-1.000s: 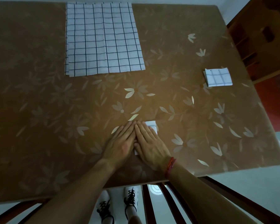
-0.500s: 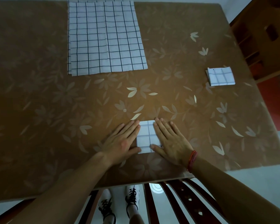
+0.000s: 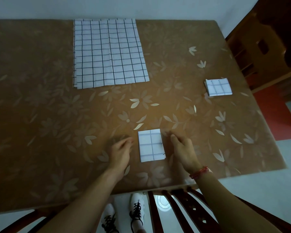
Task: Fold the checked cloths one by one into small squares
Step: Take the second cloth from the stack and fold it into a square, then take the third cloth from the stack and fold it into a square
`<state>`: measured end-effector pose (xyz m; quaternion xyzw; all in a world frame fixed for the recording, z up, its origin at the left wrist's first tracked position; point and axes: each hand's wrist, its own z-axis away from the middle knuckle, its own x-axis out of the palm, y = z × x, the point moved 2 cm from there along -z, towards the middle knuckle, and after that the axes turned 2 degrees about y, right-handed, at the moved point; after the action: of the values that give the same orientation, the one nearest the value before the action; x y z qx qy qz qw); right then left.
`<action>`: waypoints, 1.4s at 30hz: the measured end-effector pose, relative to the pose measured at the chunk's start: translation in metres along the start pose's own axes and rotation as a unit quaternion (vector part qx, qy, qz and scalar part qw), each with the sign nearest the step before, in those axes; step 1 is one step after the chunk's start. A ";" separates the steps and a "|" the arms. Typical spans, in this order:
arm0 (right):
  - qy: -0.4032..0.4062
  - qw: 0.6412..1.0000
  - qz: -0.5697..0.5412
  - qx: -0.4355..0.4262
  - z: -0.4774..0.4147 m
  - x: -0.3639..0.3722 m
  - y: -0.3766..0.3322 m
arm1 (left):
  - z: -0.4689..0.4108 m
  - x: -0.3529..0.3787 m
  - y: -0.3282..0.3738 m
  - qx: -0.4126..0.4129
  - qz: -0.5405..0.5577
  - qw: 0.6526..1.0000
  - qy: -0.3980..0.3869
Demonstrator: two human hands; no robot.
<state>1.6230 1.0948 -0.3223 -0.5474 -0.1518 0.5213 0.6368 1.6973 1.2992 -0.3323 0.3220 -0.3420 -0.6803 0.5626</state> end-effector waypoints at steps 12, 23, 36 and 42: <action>-0.051 0.977 -0.175 0.115 0.004 0.014 0.001 | 0.010 0.019 0.000 -0.068 0.105 0.992 -0.003; -0.028 0.984 -0.113 0.133 -0.002 0.020 0.011 | 0.008 0.018 0.001 -0.068 0.105 0.992 -0.009; -0.033 0.984 -0.131 0.117 0.000 0.020 0.011 | 0.009 0.018 0.002 -0.064 0.098 0.993 -0.021; -0.029 0.983 -0.130 0.129 0.001 0.021 0.011 | 0.010 0.017 0.004 -0.065 0.087 0.994 -0.027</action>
<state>1.6256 1.1109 -0.3398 -0.4210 -0.1714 0.4652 0.7596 1.6883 1.2828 -0.3247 0.2357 -0.3390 -0.6578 0.6299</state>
